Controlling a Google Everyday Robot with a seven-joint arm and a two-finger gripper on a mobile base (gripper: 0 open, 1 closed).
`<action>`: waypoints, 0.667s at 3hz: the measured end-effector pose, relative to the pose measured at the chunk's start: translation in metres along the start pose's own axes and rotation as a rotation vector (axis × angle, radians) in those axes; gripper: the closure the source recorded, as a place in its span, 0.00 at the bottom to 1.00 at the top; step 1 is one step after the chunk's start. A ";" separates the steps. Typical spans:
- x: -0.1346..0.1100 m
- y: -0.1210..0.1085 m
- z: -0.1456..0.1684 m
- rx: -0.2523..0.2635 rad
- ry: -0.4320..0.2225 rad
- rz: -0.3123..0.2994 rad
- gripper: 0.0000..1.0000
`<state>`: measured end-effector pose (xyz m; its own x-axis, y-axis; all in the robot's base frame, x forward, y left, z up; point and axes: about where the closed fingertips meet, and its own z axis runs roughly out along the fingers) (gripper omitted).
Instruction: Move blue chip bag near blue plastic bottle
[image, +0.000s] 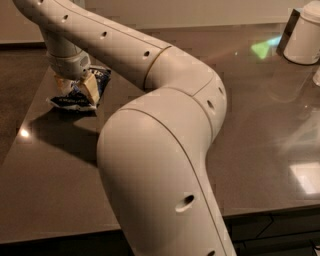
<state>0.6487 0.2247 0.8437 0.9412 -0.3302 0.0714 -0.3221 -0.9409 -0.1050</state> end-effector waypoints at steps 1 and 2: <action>0.002 -0.001 -0.009 0.003 0.019 -0.005 0.65; 0.002 0.006 -0.027 0.018 0.047 0.015 0.88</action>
Offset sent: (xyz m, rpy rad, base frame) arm -0.0203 -0.0329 0.0541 -0.0337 -0.0555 -0.0501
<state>0.6459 0.2164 0.8701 0.9305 -0.3474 0.1162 -0.3335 -0.9346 -0.1237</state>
